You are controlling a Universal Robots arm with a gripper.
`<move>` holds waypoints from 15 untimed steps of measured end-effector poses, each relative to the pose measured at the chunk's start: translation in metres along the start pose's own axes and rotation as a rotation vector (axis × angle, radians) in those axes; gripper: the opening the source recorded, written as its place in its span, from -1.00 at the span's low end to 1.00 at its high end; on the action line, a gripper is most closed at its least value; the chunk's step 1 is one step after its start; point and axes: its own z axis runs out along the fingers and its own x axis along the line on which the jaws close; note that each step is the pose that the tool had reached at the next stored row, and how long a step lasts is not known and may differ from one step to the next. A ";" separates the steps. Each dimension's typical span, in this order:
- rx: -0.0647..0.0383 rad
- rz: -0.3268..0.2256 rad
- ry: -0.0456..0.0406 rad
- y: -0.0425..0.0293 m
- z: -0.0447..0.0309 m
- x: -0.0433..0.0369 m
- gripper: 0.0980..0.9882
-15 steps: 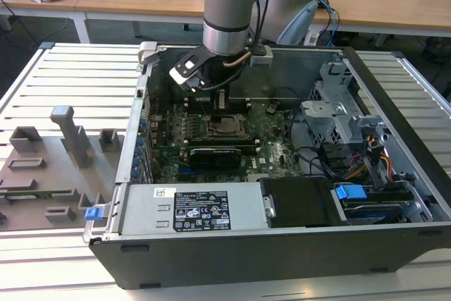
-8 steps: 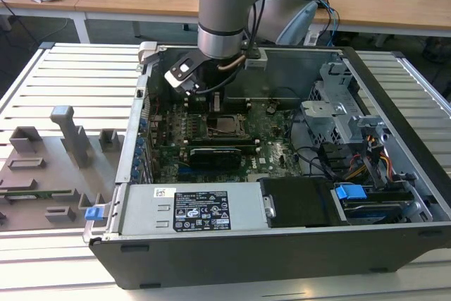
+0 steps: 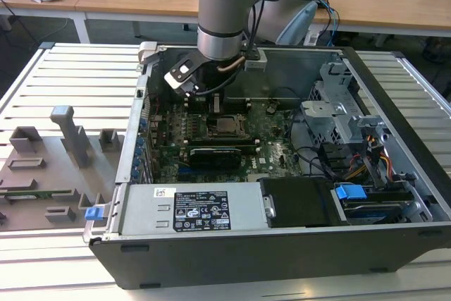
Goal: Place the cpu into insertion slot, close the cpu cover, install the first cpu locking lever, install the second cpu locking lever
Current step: 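Close the cpu cover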
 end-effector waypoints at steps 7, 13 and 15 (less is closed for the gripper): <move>0.000 0.000 -0.0004 -0.0008 -0.0201 -0.0027 -0.98; 0.009 0.000 0.0001 0.0104 -0.0200 -0.0200 -0.98; 0.016 -0.001 0.0004 0.0230 -0.0203 -0.0209 -0.98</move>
